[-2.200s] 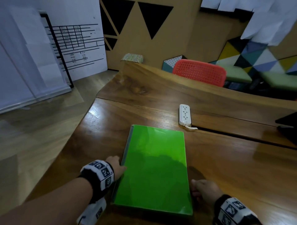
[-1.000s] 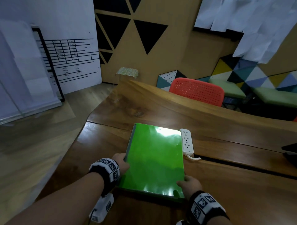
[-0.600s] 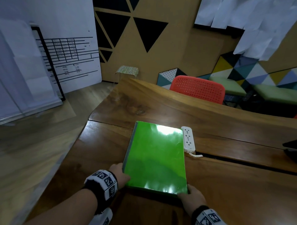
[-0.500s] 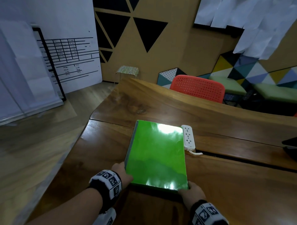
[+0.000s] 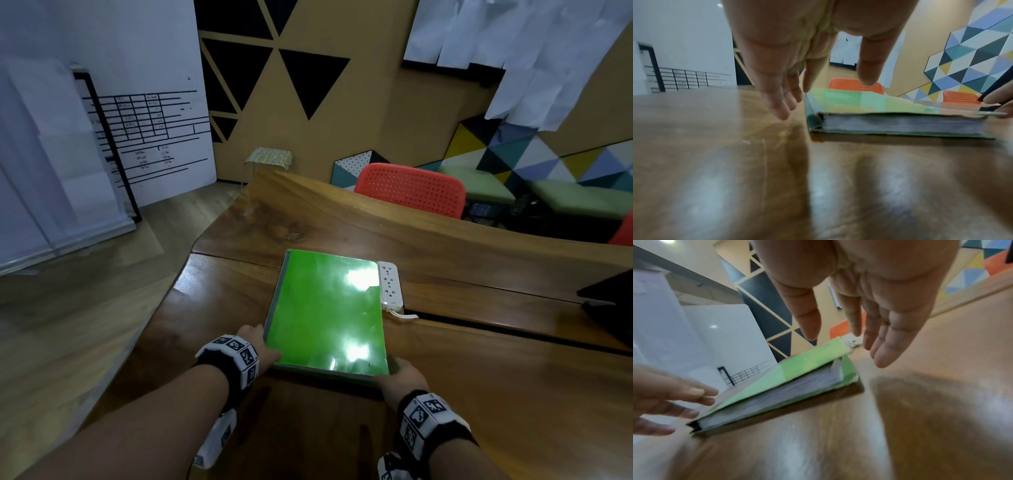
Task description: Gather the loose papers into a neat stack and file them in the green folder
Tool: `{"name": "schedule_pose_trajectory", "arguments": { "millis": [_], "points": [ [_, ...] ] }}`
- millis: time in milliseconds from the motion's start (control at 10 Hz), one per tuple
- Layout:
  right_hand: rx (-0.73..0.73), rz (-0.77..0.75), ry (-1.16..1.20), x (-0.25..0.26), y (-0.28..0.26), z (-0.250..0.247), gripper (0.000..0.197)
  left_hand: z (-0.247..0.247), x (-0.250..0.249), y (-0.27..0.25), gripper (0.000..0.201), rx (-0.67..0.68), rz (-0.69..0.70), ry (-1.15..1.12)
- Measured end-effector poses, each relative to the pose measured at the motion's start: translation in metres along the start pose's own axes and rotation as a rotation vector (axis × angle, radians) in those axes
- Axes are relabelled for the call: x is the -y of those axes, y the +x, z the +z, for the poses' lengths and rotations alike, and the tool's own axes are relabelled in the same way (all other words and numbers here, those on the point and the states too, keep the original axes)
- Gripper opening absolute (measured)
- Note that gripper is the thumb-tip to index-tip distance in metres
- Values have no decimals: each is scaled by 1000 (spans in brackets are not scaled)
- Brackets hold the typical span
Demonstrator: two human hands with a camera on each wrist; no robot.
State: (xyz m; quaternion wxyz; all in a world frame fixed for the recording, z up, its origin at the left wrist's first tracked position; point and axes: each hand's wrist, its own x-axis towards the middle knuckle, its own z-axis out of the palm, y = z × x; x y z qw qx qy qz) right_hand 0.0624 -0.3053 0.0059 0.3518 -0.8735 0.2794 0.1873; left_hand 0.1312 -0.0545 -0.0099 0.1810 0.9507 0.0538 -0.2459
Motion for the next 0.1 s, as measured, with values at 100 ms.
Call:
{"name": "schedule_pose_trajectory", "arguments": {
  "millis": [100],
  "points": [
    [-74,-101,5,-6,-22,-31,52,-3,4,-24,82,-108,60,-38]
  ]
}}
